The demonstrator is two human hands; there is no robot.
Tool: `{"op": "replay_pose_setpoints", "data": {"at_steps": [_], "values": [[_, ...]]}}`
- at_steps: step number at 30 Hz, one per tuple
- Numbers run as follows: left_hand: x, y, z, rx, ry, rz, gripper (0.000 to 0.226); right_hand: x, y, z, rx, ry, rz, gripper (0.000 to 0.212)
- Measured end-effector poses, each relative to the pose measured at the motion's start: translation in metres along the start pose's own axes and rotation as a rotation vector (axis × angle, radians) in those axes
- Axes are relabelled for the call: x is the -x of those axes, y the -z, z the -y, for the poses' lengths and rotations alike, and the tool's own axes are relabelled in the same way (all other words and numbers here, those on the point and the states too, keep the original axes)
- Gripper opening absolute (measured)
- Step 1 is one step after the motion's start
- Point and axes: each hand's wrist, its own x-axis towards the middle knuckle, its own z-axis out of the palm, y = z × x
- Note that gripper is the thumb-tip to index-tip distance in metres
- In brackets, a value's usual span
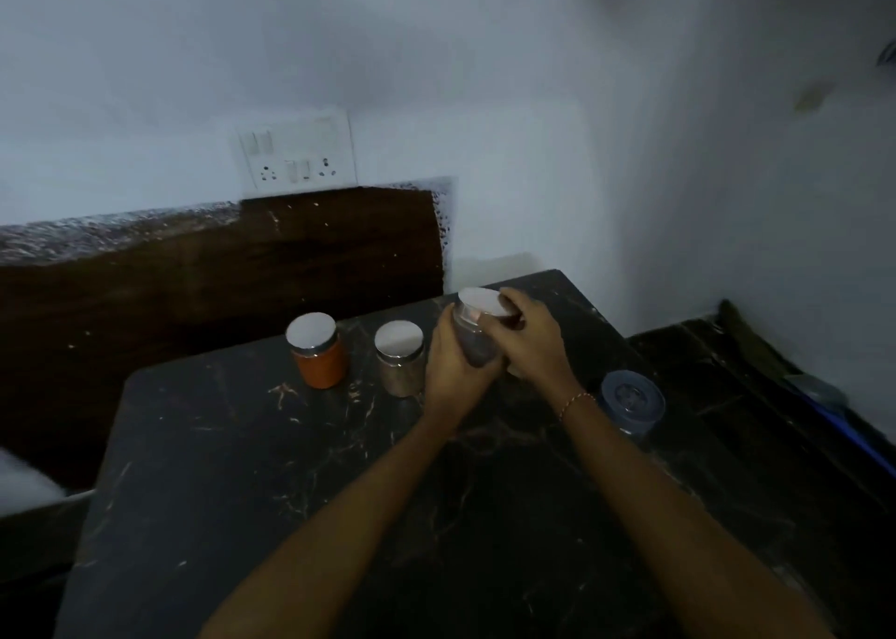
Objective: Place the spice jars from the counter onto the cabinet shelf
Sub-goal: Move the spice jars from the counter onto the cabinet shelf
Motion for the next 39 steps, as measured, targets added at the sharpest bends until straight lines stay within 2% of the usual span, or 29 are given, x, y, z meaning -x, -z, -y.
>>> {"op": "replay_pose_setpoints", "data": {"at_steps": [2, 4, 6, 8, 11, 14, 16, 21, 24, 28, 31, 37, 39], "values": [[-0.013, 0.029, -0.014, 0.189, 0.046, 0.075, 0.092, -0.008, 0.002, 0.015, -0.271, 0.008, 0.02, 0.036], [-0.022, 0.059, -0.027, 0.414, 0.104, 0.169, 0.079, -0.014, 0.002, 0.028, -0.588, -0.059, 0.123, 0.026], [-0.027, 0.079, -0.043, 0.654, 0.168, 0.224, 0.066, -0.017, -0.002, 0.04, -0.769, -0.139, 0.326, 0.041], [-0.033, 0.092, -0.055, 0.764, 0.195, 0.209, 0.054, -0.017, -0.01, 0.052, -0.866, -0.183, 0.487, 0.059], [-0.039, 0.117, -0.066, 0.838, 0.187, 0.155, 0.052, -0.018, -0.022, 0.078, -0.943, -0.148, 0.587, 0.05], [-0.043, 0.15, -0.076, 0.756, 0.077, 0.177, 0.042, -0.019, -0.029, 0.104, -0.923, -0.018, 0.591, 0.041], [-0.048, 0.168, -0.083, 0.69, 0.014, 0.189, 0.034, -0.022, -0.032, 0.119, -0.924, 0.065, 0.592, 0.042], [-0.057, 0.201, -0.104, 0.667, -0.035, 0.146, 0.044, -0.028, -0.037, 0.159, -0.955, 0.17, 0.544, 0.049], [-0.064, 0.218, -0.116, 0.633, -0.07, 0.129, 0.037, -0.03, -0.039, 0.18, -0.958, 0.197, 0.541, 0.052], [-0.071, 0.237, -0.13, 0.517, -0.105, 0.058, 0.026, -0.031, -0.042, 0.204, -0.897, 0.258, 0.498, 0.041], [-0.076, 0.246, -0.136, 0.48, -0.119, -0.015, 0.038, -0.032, -0.042, 0.216, -0.888, 0.294, 0.477, 0.038], [-0.086, 0.269, -0.154, 0.423, -0.247, -0.022, 0.039, -0.043, -0.028, 0.248, -0.599, 0.436, 0.397, 0.045], [-0.096, 0.281, -0.175, 0.36, -0.313, -0.011, 0.037, -0.055, -0.016, 0.27, -0.559, 0.51, 0.384, 0.041]]}}
